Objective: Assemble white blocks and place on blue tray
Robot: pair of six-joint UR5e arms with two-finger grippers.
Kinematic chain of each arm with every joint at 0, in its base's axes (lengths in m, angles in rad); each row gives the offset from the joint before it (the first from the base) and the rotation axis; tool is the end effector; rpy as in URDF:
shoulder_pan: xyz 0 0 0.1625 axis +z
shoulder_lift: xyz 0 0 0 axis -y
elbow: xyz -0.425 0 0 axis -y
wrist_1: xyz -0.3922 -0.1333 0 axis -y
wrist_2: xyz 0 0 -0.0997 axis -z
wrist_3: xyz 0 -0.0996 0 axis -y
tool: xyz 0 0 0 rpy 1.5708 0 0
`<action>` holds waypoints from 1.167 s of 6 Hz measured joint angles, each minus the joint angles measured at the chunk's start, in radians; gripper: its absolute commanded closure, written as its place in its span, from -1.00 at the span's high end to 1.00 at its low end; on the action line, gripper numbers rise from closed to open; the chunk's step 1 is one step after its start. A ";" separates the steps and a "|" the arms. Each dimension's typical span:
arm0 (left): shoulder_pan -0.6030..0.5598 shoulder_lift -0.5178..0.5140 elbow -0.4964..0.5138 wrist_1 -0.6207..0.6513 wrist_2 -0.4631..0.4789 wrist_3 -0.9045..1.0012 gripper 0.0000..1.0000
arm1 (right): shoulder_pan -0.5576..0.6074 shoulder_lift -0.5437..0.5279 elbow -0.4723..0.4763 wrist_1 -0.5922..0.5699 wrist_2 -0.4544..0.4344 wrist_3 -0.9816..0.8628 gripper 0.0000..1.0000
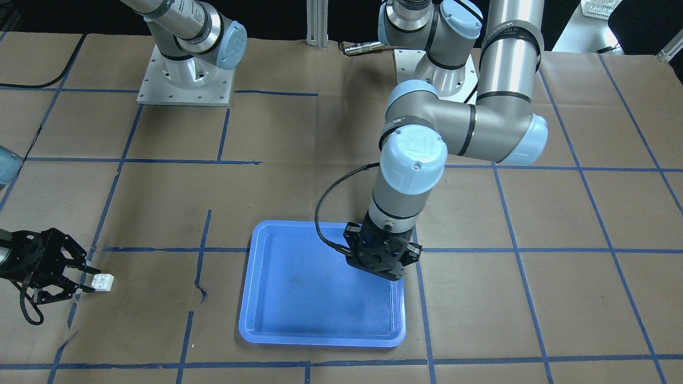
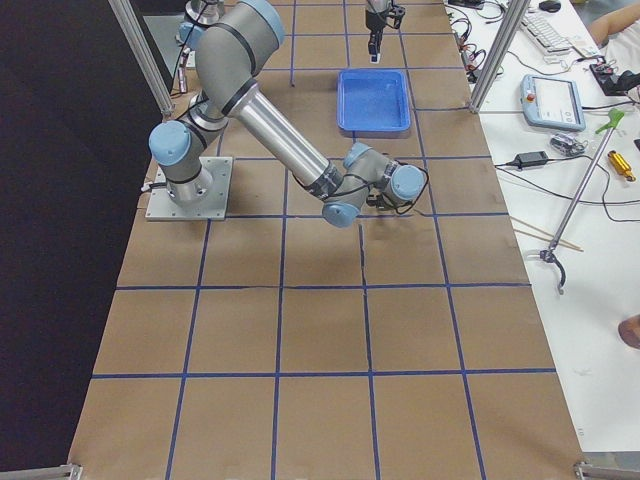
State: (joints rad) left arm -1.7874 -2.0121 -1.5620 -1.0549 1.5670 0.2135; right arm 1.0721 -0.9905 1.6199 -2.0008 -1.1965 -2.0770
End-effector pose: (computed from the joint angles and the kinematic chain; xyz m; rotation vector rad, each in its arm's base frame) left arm -0.2692 -0.6015 0.2914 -0.6692 -3.0627 0.1308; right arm -0.1520 -0.6339 0.1764 -1.9609 2.0214 -0.4334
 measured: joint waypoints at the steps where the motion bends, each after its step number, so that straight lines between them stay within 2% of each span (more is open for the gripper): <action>1: -0.051 -0.002 -0.004 -0.040 0.000 0.117 -0.97 | 0.002 -0.003 0.000 -0.001 0.000 0.000 -0.45; 3: -0.085 -0.012 -0.010 -0.060 0.015 0.493 -1.00 | 0.003 -0.005 -0.004 -0.004 0.005 0.000 -0.53; 5: -0.090 -0.056 -0.018 0.064 0.052 0.750 -1.00 | 0.011 -0.034 -0.026 0.004 0.045 0.009 -0.55; 7: -0.091 -0.090 -0.022 0.176 0.070 0.943 -1.00 | 0.057 -0.121 -0.029 0.093 0.068 0.031 -0.53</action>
State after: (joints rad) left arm -1.8788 -2.1017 -1.5840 -0.8793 1.6370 1.1562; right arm 1.1289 -1.1120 1.5905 -1.9074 -1.1286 -2.0456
